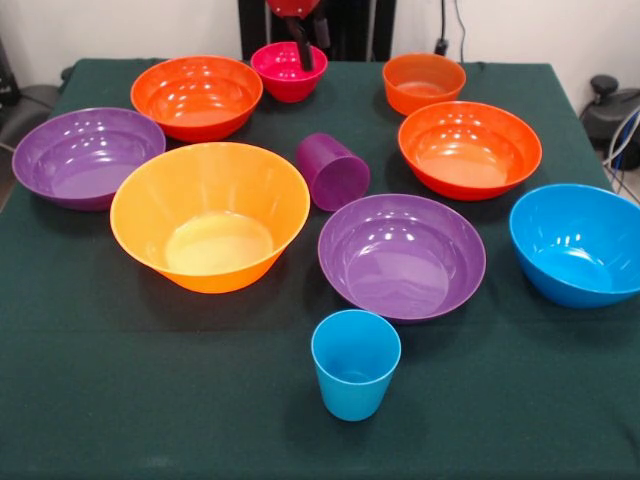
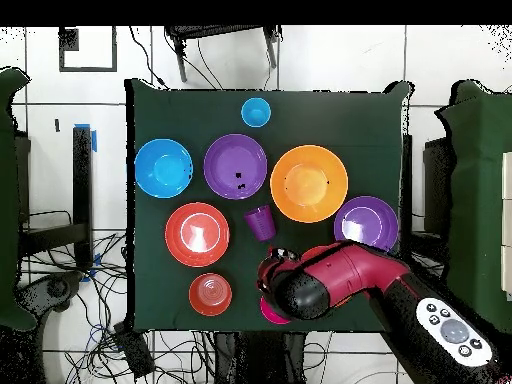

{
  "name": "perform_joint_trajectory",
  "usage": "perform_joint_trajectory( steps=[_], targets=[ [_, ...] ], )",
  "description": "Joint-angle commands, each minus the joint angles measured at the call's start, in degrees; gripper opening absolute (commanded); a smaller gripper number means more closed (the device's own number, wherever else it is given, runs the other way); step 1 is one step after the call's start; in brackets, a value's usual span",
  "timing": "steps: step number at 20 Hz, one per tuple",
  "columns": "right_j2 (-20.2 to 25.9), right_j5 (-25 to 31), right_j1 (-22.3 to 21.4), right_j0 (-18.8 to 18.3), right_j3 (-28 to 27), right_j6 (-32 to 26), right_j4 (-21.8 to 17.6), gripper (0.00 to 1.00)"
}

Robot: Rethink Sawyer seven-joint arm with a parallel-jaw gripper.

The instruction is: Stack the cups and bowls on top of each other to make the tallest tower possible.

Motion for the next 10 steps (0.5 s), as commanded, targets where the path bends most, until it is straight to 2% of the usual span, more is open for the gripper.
perform_joint_trajectory(
  steps=[1,7,10],
  targets=[
    [-1.6,0.2,1.1,0.0,3.6,-4.0,-6.3,1.0],
    [-0.8,1.4,2.5,-1.1,2.9,-6.4,-7.2,1.0],
    [-0.5,1.2,3.0,-2.9,3.1,-7.9,-8.2,1.0]
  ],
)
